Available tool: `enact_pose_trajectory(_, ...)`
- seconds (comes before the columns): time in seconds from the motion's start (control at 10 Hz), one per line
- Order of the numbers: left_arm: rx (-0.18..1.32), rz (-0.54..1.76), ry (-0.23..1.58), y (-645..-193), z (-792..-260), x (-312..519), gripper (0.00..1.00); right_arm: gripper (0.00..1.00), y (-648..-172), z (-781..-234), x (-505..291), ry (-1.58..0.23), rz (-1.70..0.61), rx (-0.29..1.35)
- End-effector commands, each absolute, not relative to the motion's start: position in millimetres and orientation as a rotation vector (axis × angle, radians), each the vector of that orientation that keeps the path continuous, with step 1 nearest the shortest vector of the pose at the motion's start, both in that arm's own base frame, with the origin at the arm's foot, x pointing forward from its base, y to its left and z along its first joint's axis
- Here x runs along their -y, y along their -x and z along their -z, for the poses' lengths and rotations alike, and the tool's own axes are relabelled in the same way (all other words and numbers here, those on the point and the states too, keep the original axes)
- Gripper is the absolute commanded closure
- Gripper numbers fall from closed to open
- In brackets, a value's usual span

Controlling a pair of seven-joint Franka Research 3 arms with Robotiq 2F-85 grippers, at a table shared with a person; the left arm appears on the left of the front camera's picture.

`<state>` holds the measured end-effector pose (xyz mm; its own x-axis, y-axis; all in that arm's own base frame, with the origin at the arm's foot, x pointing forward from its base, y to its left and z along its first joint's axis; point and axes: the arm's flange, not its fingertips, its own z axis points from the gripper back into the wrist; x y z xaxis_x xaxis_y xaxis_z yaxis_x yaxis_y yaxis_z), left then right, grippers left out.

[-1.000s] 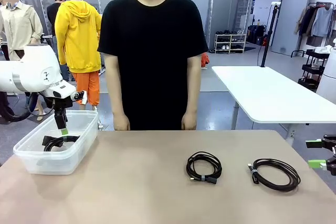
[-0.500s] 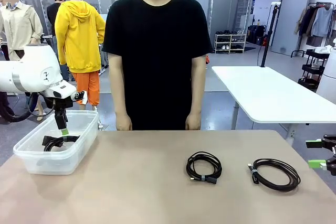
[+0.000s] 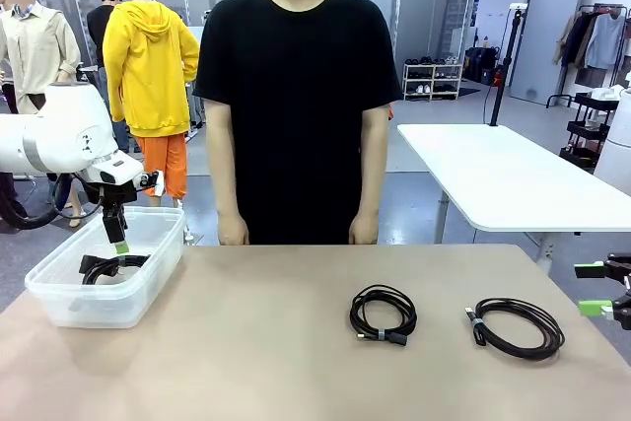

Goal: Organize and store the cables.
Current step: Place the USB Extension Cable into the Organizing box.

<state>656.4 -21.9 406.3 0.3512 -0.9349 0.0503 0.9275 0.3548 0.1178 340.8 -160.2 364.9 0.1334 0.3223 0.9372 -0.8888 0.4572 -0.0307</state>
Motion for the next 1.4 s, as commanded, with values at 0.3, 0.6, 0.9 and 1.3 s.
enact_pose_trajectory(0.3, 0.227, 1.191, 0.063, -626.6, -435.0, 9.8, 0.00, 0.00, -341.5, -366.3, 160.0, -0.621, -0.972, 1.102)
enact_pose_trajectory(0.6, 0.455, 1.210, 0.255, -538.6, -466.4, -22.0, 0.00, 0.00, -341.5, -366.3, 160.0, -0.621, -0.972, 1.102)
enact_pose_trajectory(0.9, 0.735, 1.236, 0.372, -456.0, -492.5, -31.0, 0.00, 0.00, -341.5, -366.3, 160.0, -0.621, -0.972, 1.102)
enact_pose_trajectory(1.3, 0.914, 1.294, 0.449, -404.7, -475.5, -20.0, 0.00, 0.00, -341.5, -366.3, 160.0, -0.621, -0.972, 1.102)
